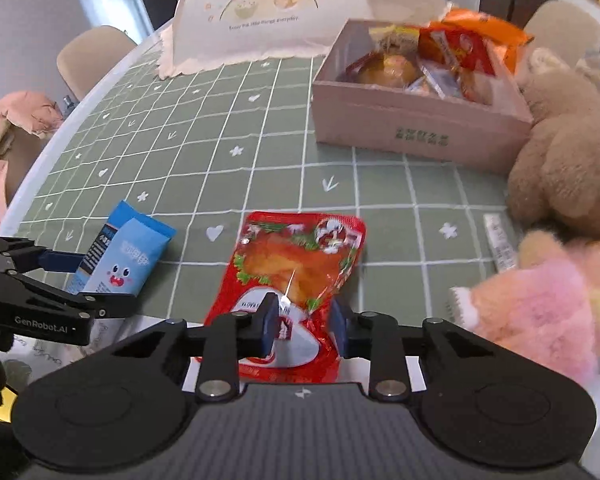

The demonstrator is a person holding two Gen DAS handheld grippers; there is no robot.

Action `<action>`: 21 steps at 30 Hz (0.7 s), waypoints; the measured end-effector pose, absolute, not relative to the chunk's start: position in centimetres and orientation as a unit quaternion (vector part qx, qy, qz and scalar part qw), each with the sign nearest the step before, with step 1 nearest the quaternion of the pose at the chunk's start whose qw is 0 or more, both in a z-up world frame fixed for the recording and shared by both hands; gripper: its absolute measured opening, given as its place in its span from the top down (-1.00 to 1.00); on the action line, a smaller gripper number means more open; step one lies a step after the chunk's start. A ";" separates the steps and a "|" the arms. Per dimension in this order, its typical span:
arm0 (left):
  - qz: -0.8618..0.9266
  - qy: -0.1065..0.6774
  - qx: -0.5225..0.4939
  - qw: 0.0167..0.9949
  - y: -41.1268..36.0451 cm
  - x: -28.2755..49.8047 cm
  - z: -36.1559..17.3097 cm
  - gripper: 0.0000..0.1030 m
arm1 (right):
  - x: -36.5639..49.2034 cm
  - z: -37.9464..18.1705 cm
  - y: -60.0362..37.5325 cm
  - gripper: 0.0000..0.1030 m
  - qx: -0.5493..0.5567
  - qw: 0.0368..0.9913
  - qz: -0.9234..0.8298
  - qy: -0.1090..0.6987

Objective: Organize snacks

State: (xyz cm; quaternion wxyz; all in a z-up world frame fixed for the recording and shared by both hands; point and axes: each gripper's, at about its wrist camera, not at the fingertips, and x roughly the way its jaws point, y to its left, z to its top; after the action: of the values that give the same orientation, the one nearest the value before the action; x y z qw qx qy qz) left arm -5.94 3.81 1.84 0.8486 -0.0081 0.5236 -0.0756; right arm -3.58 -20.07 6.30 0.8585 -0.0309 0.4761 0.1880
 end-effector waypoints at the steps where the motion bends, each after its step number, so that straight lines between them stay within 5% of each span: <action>1: -0.076 0.523 -0.009 0.849 3.8 -5.9 1.8 -0.75 | -3.6 6.3 -20.0 0.45 -0.031 0.859 0.188 0.476; 2: -0.076 0.523 -0.010 0.849 3.9 -6.0 1.9 -0.75 | -3.5 6.2 -20.0 0.40 -0.031 0.858 0.188 0.477; 4: -0.077 0.522 -0.010 0.849 3.9 -6.0 1.9 -0.75 | -3.3 5.6 -20.0 -0.06 -0.022 0.856 0.184 0.482; 5: -0.078 0.522 -0.011 0.849 3.9 -6.0 1.9 -0.75 | -3.2 5.2 -20.0 -0.52 -0.017 0.858 0.175 0.483; 6: -0.078 0.521 -0.012 0.850 4.0 -6.1 1.9 -0.75 | -3.1 5.0 -20.0 -0.73 -0.014 0.861 0.163 0.482; 21: -0.072 0.525 -0.024 0.848 4.9 -6.6 2.0 -0.74 | -3.3 1.9 -14.8 -0.96 -0.076 0.862 0.159 0.474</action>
State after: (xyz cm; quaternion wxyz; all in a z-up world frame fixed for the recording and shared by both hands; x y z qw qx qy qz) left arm -6.61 4.91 1.97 0.8478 -0.0237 0.5249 -0.0720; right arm -3.26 -14.79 1.87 0.8625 -0.0757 0.4745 0.1590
